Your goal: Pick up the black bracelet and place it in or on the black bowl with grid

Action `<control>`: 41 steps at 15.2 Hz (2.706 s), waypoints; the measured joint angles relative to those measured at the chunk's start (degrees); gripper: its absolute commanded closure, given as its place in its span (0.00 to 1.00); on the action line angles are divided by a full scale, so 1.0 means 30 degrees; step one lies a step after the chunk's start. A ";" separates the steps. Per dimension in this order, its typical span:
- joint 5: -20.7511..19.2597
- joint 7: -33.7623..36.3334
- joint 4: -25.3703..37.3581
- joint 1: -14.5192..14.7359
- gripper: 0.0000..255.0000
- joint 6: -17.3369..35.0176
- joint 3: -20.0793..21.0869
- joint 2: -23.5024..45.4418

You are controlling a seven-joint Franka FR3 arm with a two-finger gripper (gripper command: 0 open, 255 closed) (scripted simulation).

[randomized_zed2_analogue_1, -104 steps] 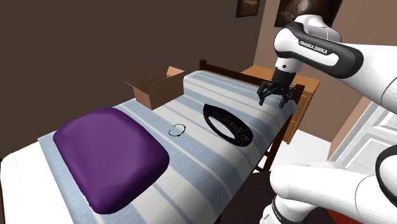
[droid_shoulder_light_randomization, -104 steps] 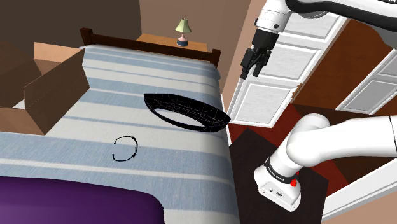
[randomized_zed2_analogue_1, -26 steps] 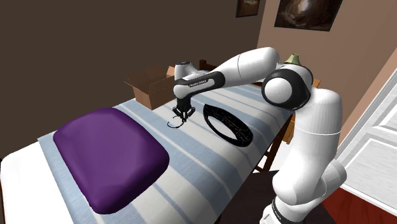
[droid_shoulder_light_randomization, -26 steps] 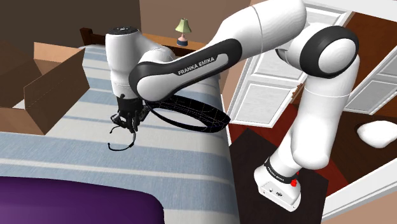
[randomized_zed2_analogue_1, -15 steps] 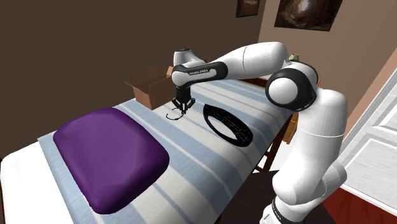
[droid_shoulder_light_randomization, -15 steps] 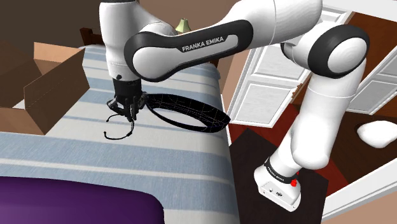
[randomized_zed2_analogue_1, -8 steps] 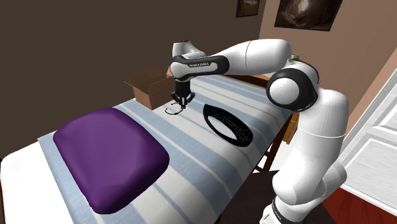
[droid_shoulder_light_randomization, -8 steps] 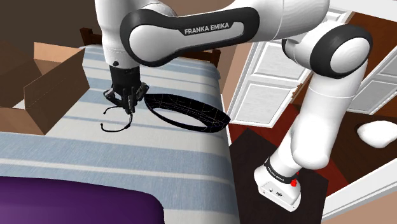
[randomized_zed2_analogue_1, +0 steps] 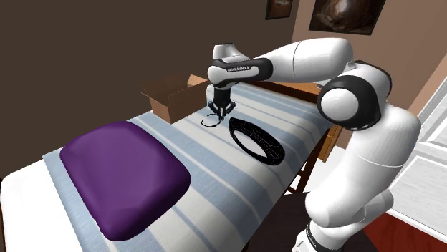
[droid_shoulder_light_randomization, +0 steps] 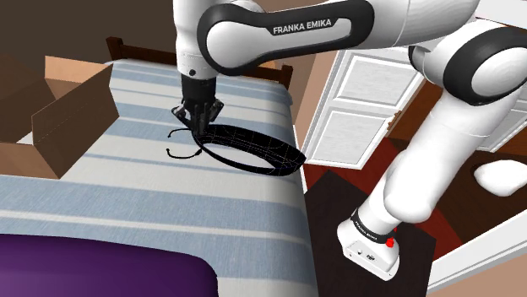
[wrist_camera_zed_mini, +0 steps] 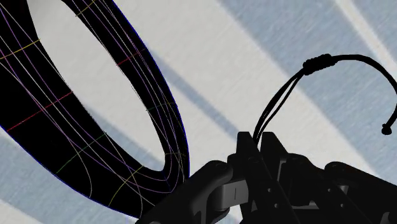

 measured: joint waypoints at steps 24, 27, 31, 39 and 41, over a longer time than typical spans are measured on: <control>0.2128 -0.8348 -0.7999 -0.3142 1.00 0.2056 -0.4243 -0.5961; 0.2121 -0.8332 -0.8530 -0.3126 1.00 0.2792 -0.4187 -0.5755; 0.2080 -0.8309 -0.9217 -0.3121 1.00 0.3887 -0.4113 -0.5341; 0.2082 -0.8342 -0.9428 -0.3128 0.00 0.4154 -0.4117 -0.5293; 0.2082 -0.8342 -0.9428 -0.3128 0.00 0.4155 -0.4117 -0.5293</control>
